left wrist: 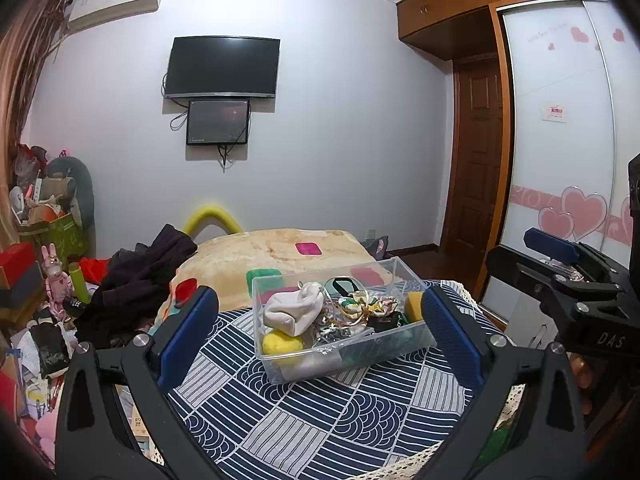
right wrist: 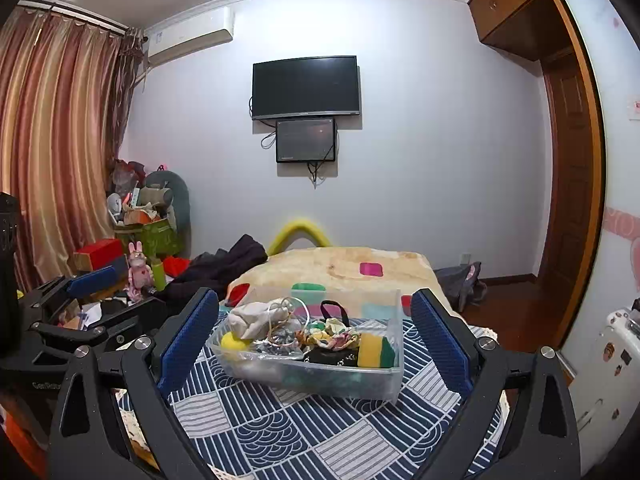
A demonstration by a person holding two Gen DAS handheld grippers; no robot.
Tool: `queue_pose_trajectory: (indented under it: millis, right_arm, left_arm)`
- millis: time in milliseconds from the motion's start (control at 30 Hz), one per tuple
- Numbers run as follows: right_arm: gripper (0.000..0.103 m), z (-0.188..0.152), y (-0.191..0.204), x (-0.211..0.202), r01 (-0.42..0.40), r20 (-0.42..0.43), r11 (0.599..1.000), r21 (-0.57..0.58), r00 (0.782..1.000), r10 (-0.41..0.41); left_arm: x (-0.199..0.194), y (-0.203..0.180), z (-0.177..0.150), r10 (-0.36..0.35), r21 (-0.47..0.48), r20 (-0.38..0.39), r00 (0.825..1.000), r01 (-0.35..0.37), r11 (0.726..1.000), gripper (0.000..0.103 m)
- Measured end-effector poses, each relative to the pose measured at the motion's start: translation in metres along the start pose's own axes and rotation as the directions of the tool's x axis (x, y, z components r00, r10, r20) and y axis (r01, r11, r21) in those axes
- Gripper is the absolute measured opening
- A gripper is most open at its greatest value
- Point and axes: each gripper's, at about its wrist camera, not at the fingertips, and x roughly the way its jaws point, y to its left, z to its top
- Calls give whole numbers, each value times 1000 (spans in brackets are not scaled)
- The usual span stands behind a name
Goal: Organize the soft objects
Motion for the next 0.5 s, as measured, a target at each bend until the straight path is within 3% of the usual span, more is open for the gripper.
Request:
queue_pose_trajectory:
  millis: [500]
  right_arm:
    - [97,3,0,-1,-3,3,1000,5,1000,3]
  left_arm:
    - [-3,-2,1,-4,-1,3,1000,4,1000,103]
